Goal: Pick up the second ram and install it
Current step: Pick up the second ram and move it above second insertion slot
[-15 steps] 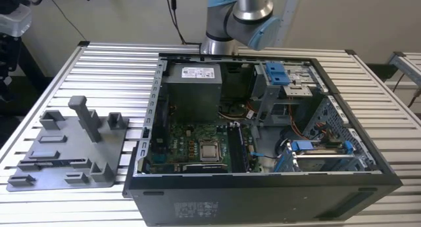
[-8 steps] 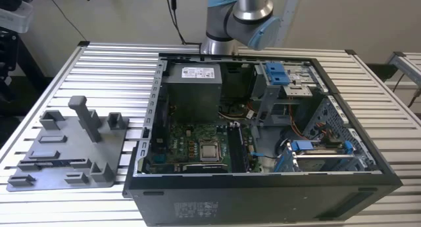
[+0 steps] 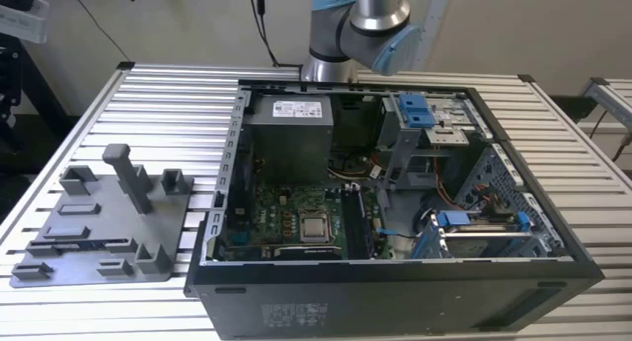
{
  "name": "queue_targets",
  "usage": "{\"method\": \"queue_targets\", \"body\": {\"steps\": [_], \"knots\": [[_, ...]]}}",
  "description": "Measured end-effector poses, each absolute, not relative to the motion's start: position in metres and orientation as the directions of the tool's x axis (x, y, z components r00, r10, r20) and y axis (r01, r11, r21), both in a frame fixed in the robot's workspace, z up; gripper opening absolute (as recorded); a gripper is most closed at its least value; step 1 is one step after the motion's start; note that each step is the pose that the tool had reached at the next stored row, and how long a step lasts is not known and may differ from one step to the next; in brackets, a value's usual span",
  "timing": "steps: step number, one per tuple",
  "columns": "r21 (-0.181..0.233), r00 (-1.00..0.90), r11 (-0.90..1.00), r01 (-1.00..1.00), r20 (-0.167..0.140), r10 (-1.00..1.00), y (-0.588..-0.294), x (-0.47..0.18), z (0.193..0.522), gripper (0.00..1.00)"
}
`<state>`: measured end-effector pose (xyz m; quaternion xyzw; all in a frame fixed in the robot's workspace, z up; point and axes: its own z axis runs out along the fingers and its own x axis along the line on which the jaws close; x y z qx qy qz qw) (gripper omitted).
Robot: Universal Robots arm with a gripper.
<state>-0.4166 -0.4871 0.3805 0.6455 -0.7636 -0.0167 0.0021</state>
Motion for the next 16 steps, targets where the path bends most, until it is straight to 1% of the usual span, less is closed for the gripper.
{"method": "queue_targets", "body": {"steps": [11, 16], "knots": [[0.023, 0.029, -0.030, -0.999, -0.019, -0.999, -0.4871, -0.4165, 0.3800, 0.11], [0.021, 0.083, -0.083, -0.996, -0.019, -0.996, -0.4870, -0.4165, 0.3799, 0.11]]}}
